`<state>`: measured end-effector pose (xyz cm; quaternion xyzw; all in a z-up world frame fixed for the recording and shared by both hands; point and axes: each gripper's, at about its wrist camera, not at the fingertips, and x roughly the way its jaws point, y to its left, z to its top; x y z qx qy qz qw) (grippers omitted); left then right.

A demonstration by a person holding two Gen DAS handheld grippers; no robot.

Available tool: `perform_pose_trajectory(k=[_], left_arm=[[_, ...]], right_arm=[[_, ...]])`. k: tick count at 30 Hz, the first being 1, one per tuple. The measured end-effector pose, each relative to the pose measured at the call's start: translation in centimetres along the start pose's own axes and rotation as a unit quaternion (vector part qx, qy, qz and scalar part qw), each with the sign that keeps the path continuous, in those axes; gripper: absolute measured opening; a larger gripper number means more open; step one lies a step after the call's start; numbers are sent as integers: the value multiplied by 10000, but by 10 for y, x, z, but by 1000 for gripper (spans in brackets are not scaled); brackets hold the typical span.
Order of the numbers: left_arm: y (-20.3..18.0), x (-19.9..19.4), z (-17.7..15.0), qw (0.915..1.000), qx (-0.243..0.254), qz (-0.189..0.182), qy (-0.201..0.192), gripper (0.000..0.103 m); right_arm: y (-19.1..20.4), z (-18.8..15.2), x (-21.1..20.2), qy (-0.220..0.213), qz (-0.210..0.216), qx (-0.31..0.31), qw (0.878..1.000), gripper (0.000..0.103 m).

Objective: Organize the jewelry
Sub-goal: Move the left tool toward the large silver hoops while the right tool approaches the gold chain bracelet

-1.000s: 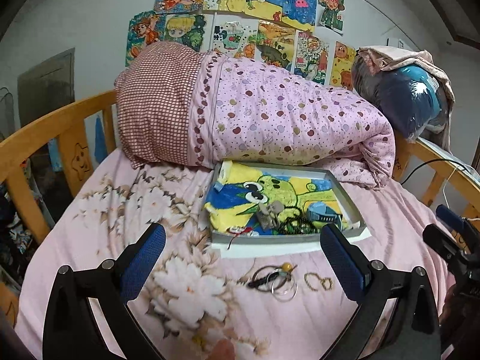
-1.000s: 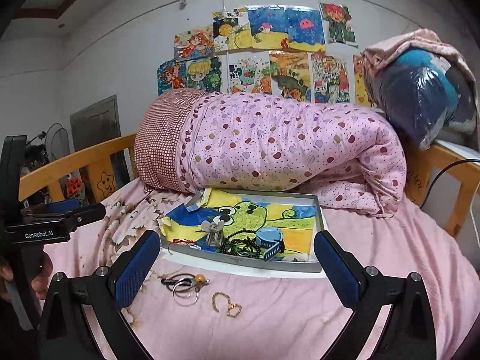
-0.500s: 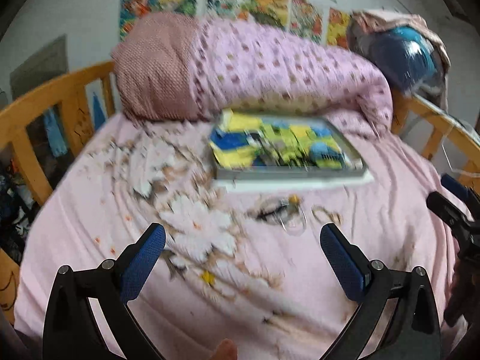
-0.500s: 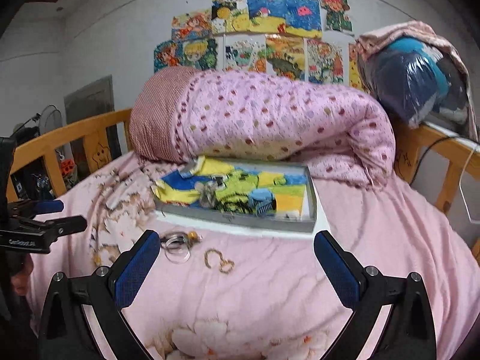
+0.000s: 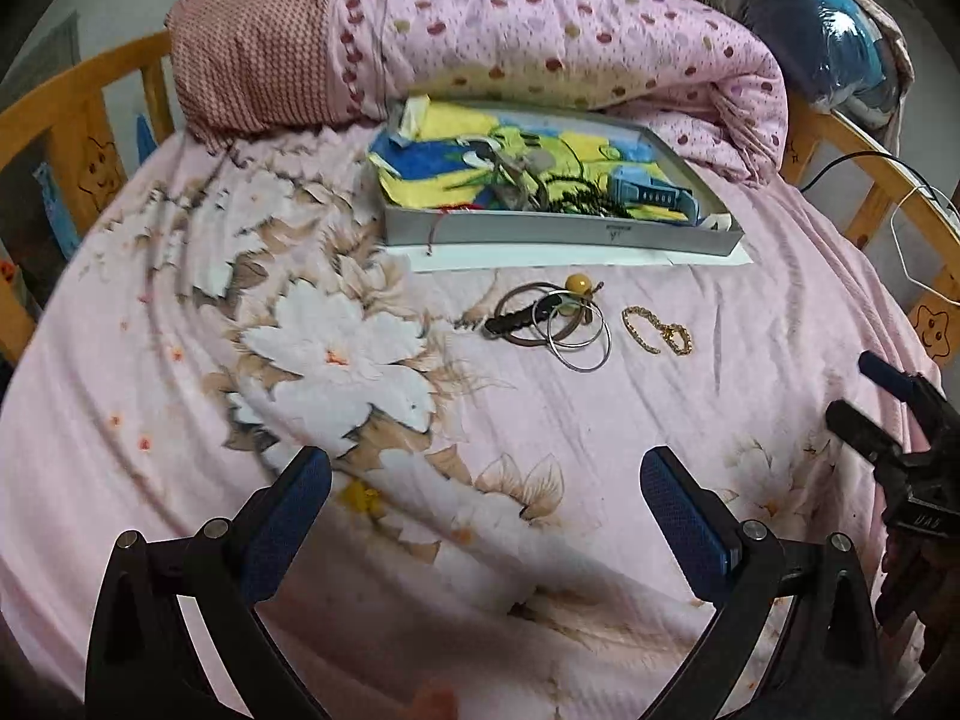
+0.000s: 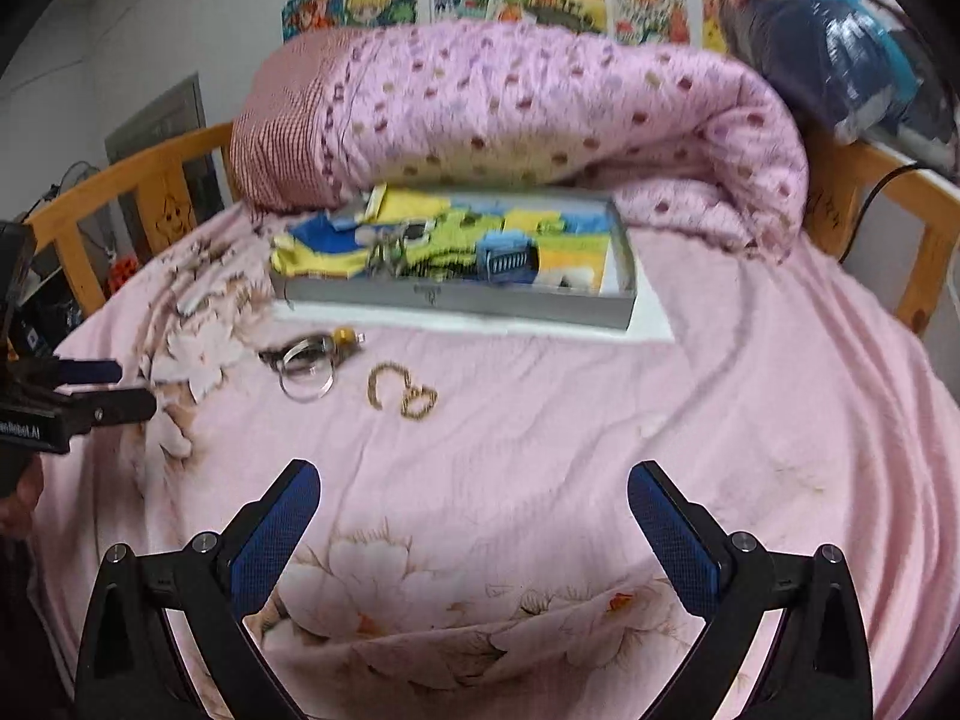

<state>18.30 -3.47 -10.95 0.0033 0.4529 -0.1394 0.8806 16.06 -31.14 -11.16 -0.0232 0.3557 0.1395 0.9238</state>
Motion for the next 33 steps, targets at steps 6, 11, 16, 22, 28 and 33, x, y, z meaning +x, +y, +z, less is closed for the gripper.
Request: perform_pose_trajectory(k=[6,11,16,22,28,33], left_arm=[[0,20,17,9990,95,-442,10,101],[0,39,26,9967,124,-801,59,100],[3,52,31,9943,86,-1058,100,87],[2,61,32,9912,108,-1302,190,74],[2,67,37,9890,79,-1466,192,64],[6,73,38,9874,-56,-1560,249,62]], right_arm=[[-8,3,24,336,262,-288,9987,103],[-11,12,43,414,432,-509,9969,103],[-16,17,59,470,553,-440,9964,103],[-19,20,71,577,545,-435,9959,103],[-16,20,76,621,526,-466,9956,103],[-14,22,80,627,548,-525,9951,103]])
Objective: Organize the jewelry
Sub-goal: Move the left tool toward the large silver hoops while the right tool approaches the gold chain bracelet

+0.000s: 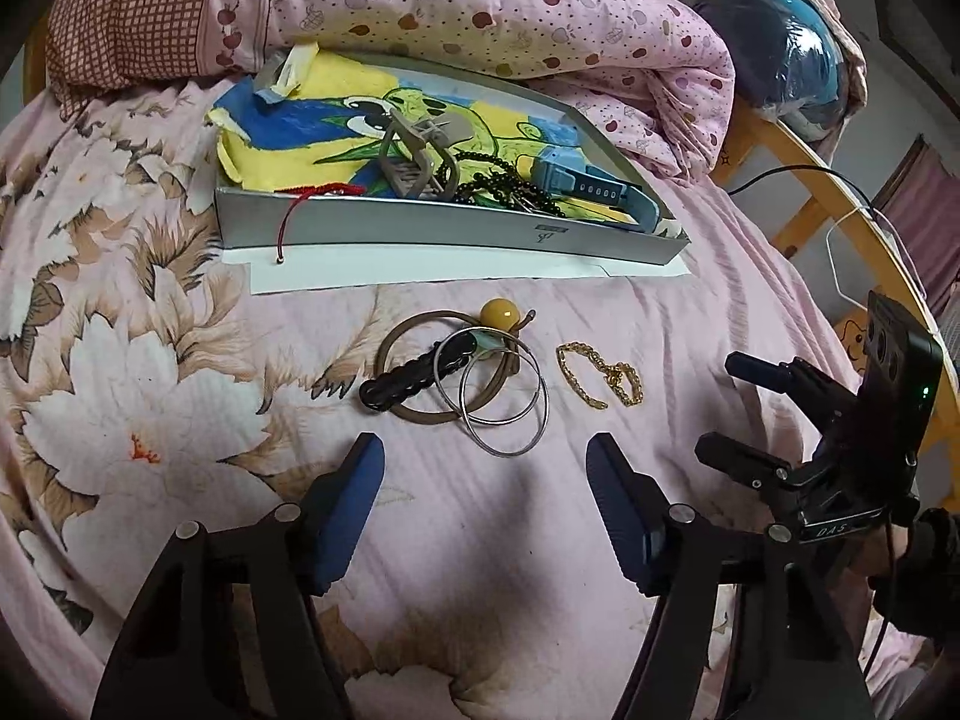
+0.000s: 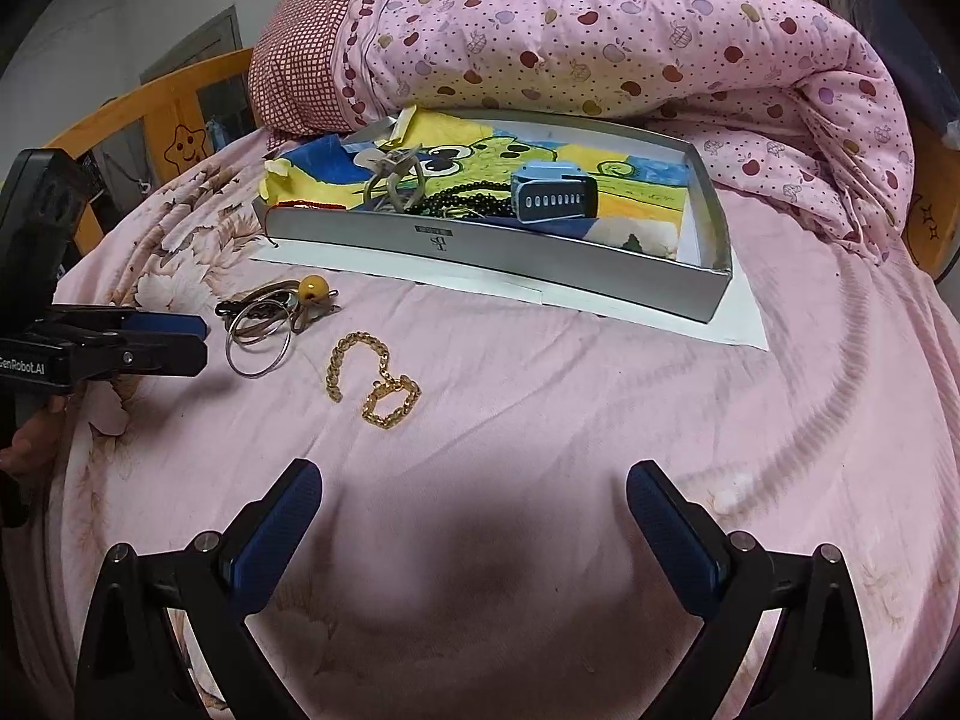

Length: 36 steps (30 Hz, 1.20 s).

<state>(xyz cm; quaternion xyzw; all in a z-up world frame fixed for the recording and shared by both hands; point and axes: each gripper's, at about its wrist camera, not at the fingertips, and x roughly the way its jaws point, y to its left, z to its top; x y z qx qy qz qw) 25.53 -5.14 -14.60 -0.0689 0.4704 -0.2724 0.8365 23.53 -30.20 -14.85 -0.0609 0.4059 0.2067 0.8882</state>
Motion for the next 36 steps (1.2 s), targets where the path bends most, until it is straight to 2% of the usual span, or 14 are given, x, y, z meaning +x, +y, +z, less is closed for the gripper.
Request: perform_pose_trajectory(k=[7,9,12,15,19,23,26,31,36], left_arm=[[2,2,1,9998,-72,-167,46,52],[1,4,3,9996,-95,-239,80,45],[0,9,5,9995,-105,-286,114,40],[-1,15,9,9996,-121,-216,142,33],[3,16,11,9996,-221,-117,146,23],[6,20,13,9995,-268,46,165,8],[9,22,15,9993,-328,-23,180,5],[1,31,19,9996,-119,-110,235,3],[0,34,19,9996,-95,-135,250,2]], right_arm=[[1,3,7,57,17,-69,10000,102],[1,3,7,68,16,-103,9999,102],[5,3,9,75,-6,-211,9997,98],[9,5,13,136,10,-343,9993,92],[15,9,21,180,86,-520,9984,89],[22,14,32,258,134,-684,9972,84],[25,16,37,283,110,-762,9966,84],[20,18,37,274,32,-693,9972,75],[19,20,40,265,71,-737,9969,71]])
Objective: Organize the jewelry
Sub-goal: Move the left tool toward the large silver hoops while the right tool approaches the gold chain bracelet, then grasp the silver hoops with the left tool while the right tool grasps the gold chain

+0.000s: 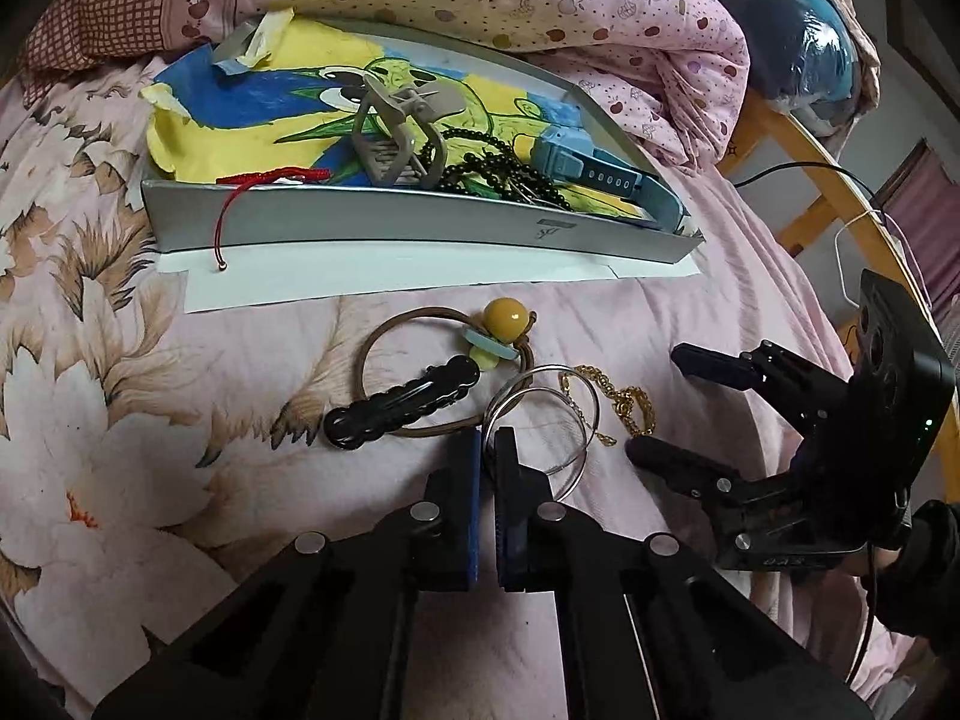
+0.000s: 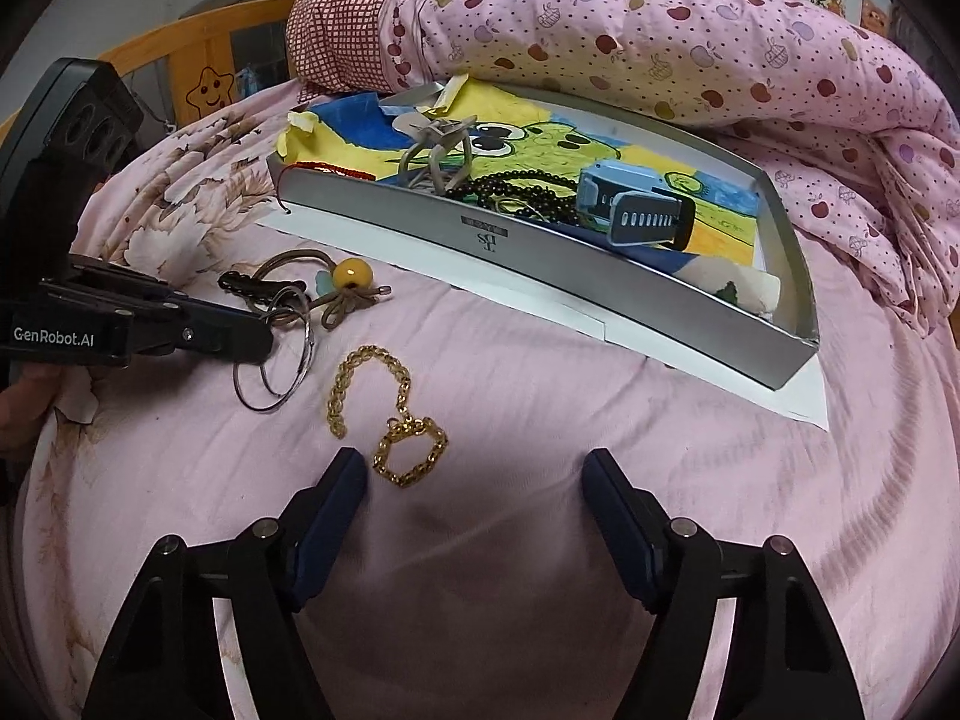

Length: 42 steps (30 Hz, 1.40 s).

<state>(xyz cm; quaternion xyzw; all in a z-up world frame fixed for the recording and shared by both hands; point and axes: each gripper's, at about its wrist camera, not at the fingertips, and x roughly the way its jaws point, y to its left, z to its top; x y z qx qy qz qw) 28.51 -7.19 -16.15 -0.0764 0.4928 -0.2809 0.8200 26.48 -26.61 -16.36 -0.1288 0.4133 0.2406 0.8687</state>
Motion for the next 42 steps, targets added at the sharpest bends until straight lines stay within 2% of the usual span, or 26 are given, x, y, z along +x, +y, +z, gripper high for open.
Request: perform_pose_trajectory(k=[2,3,5,11,16,22,30,39,40,42], left_arm=[[0,0,0,10000,3,-13,2,2],[0,0,0,10000,6,-8,5,2],[0,0,0,10000,11,-5,5,1],[2,-2,-1,9999,-105,-77,59,1],[4,-10,-4,9995,-233,-78,184,1],[-1,-24,-16,9996,-140,78,224,1],[-9,-37,-17,9994,-168,291,-56,0],[-27,-57,-3,9980,21,340,-537,0],[-29,-60,-1,9977,58,357,-581,0],[-32,-66,6,9968,91,382,-695,0]], right_arm=[[2,3,2,-14,36,-87,10000,65],[4,5,3,-9,87,-144,9999,58],[7,8,6,-9,143,-246,9996,51],[16,10,6,58,515,-398,9979,19],[21,1,-3,114,556,-272,9980,17],[29,-15,-22,-29,73,-252,9997,16],[30,-15,-51,-474,-503,-334,9970,16],[26,8,-79,-941,-762,-530,9912,15],[25,12,-81,-1000,-784,-553,9903,3],[21,20,-85,-1082,-838,-560,9890,1]])
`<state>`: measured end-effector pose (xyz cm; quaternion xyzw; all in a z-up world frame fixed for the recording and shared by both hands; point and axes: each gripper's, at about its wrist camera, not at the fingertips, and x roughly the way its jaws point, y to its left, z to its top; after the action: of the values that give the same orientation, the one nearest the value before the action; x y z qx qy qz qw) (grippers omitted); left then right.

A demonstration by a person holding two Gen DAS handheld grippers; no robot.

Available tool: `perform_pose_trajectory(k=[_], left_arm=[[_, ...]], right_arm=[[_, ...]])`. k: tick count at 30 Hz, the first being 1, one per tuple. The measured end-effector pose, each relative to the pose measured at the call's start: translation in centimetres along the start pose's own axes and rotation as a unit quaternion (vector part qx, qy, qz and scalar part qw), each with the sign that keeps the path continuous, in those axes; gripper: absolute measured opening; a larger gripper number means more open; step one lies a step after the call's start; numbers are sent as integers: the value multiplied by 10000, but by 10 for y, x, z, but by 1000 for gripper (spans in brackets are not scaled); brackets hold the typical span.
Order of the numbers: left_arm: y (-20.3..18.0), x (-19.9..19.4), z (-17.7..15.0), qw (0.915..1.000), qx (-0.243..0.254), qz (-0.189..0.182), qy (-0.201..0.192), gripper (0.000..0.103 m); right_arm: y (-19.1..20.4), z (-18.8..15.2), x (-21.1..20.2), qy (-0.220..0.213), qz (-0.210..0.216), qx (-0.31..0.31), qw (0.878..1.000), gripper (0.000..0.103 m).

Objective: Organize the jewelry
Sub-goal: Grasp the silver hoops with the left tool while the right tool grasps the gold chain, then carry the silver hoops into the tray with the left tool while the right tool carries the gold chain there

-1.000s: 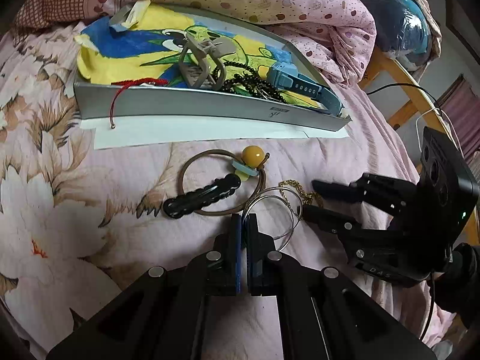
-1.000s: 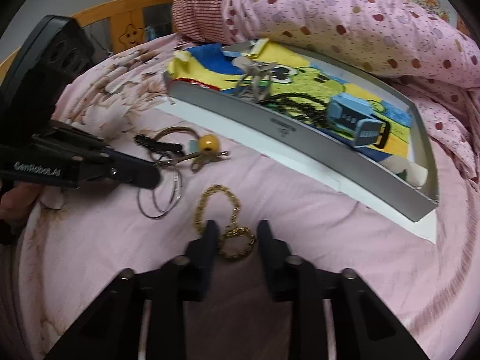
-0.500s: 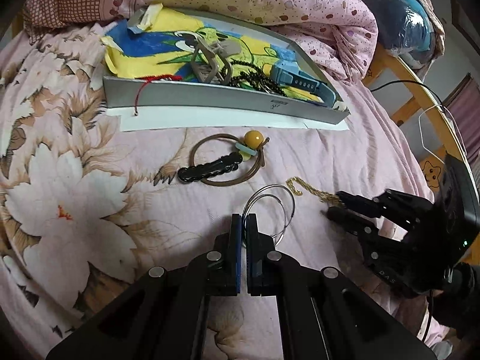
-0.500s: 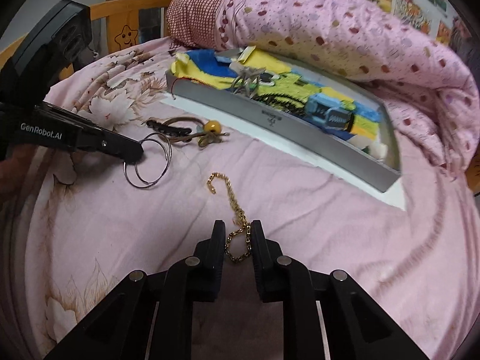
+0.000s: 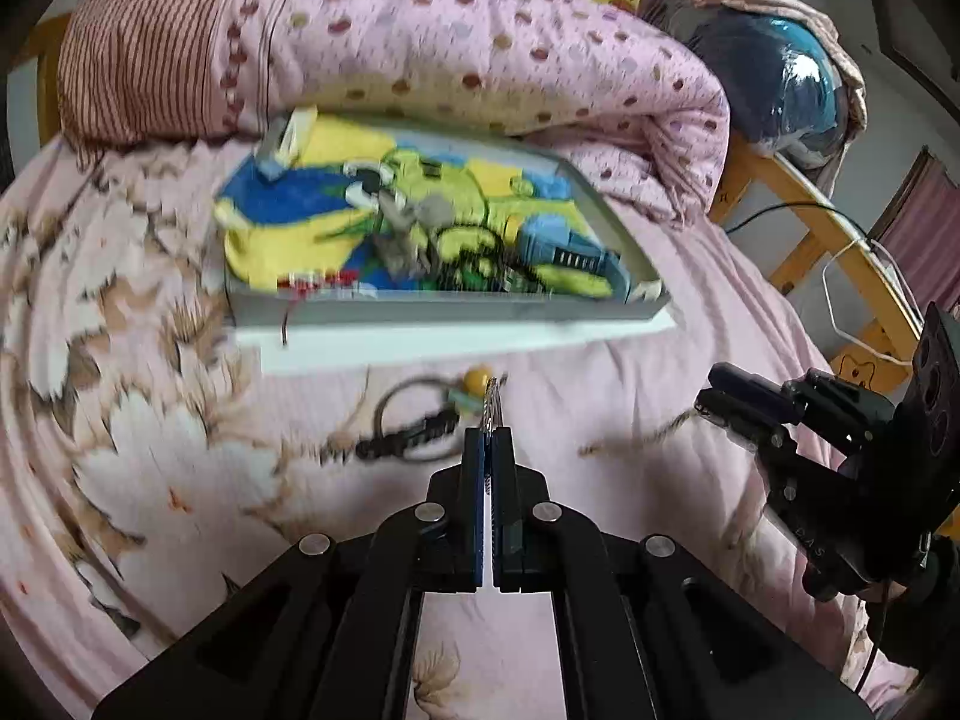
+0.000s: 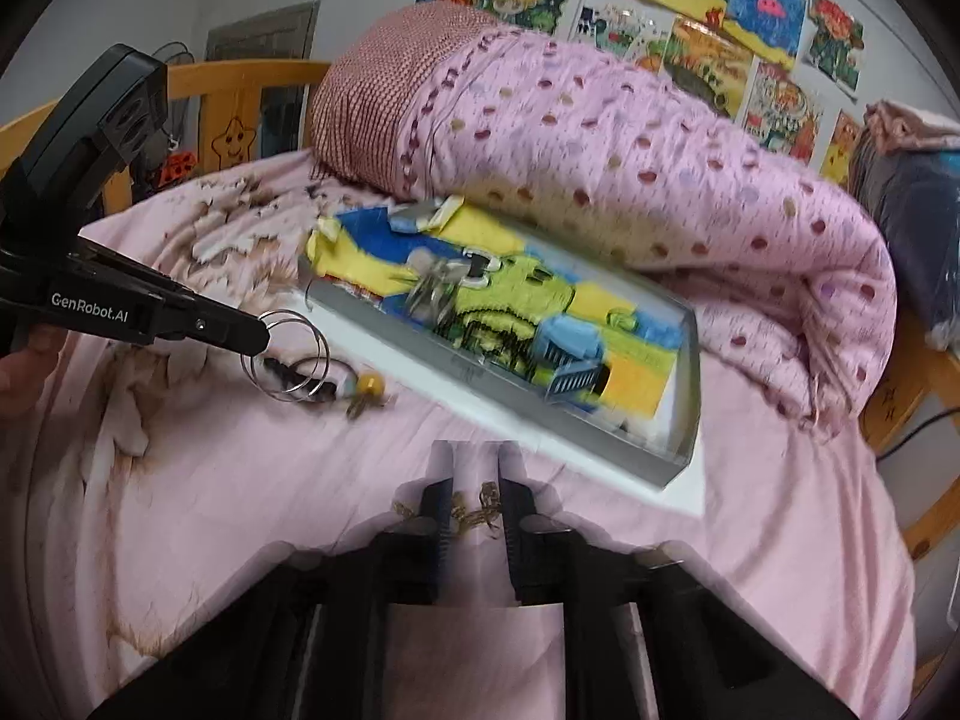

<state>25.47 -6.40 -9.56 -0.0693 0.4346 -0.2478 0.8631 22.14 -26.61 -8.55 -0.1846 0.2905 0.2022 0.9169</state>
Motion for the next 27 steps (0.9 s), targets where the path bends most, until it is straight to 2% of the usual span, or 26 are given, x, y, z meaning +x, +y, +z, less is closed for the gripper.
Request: perform_pose_trajectory(k=[6,11,12,13,15,19,24,25,27], left_arm=[[8,-6,14,9997,-100,94,-188,0],[19,-1,11,9996,-255,96,-94,0],[20,0,10,9996,-260,83,-75,0],[20,0,9,9997,-243,81,-60,0],[21,2,6,9997,-222,77,-24,0],[21,7,0,9997,-229,10,84,0],[19,14,-7,9995,-188,-60,233,0],[19,15,-7,9995,-181,-67,254,0],[20,16,-8,9994,-186,-80,275,0]], right_arm=[[-10,-1,9,88,207,176,9996,1],[-11,-24,27,642,683,641,9935,3],[-13,-30,32,758,767,836,9906,11],[-15,-34,36,824,827,972,9884,26],[-18,-44,43,936,1018,1280,9821,39],[-12,-51,54,1115,1077,1367,9784,39],[-4,-48,62,1135,895,1226,9819,38],[-2,-47,64,1131,854,1177,9829,28],[2,-46,66,1126,780,1049,9850,17]])
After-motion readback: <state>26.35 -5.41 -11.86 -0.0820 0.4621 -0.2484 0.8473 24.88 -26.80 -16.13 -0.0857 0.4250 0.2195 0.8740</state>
